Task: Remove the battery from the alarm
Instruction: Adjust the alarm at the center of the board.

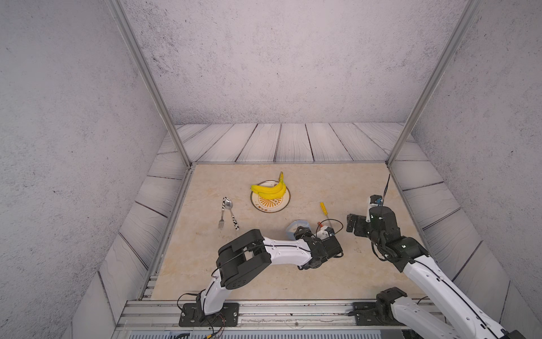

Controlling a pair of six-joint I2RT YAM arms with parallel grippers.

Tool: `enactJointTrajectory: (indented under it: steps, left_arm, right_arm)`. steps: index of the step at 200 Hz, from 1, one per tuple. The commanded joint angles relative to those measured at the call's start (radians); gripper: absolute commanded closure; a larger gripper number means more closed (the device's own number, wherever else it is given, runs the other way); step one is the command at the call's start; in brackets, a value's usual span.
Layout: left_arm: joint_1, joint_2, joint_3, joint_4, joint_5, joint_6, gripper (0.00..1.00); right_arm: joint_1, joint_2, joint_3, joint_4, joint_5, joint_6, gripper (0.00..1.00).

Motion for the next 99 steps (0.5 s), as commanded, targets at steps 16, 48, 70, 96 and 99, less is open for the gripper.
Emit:
enactJointTrajectory:
  steps: [16,48,70,96,99]
  left_arm:
    - [-0.012,0.003,-0.005,0.004,0.049,-0.037,0.47]
    - [-0.023,-0.021,-0.028,0.024,0.068,-0.032,0.37]
    - [-0.028,-0.041,-0.048,0.044,0.083,-0.029,0.32]
    - [-0.034,-0.068,-0.063,0.062,0.105,-0.025,0.26]
    - [-0.035,-0.07,-0.066,0.064,0.108,-0.024,0.25]
  right_arm:
    - [-0.006,-0.013,0.0,-0.008,0.016,0.009,0.0]
    - [-0.006,-0.018,-0.003,-0.009,0.018,0.009,0.0]
    - [-0.008,-0.022,-0.001,-0.008,0.019,0.006,0.0]
    - [-0.01,-0.023,0.006,-0.013,0.017,-0.002,0.0]
    - [-0.009,-0.023,0.006,-0.013,0.017,-0.003,0.0]
